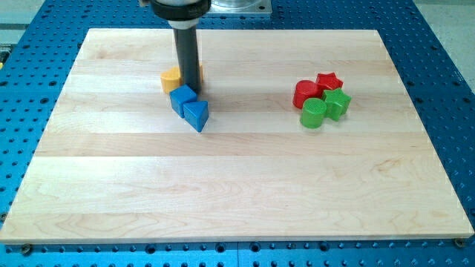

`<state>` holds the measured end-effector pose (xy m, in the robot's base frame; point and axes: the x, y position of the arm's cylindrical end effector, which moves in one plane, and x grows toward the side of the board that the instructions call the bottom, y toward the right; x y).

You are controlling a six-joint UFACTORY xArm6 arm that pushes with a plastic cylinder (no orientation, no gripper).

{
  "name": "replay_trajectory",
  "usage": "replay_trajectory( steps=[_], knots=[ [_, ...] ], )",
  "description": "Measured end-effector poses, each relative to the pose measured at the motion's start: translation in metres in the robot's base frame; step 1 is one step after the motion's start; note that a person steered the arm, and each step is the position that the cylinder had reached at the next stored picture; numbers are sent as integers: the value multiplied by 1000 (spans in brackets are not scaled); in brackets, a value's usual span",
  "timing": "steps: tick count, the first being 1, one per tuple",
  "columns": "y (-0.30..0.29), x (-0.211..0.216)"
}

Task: Push the hexagon into the heart

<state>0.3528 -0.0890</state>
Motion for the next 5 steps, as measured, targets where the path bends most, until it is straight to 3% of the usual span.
replay_trajectory(
  steps=[1, 2, 3, 4, 5],
  knots=[
    [-23, 0],
    [-9, 12],
    [-67, -1],
    [-69, 2],
    [8, 11]
  ],
)
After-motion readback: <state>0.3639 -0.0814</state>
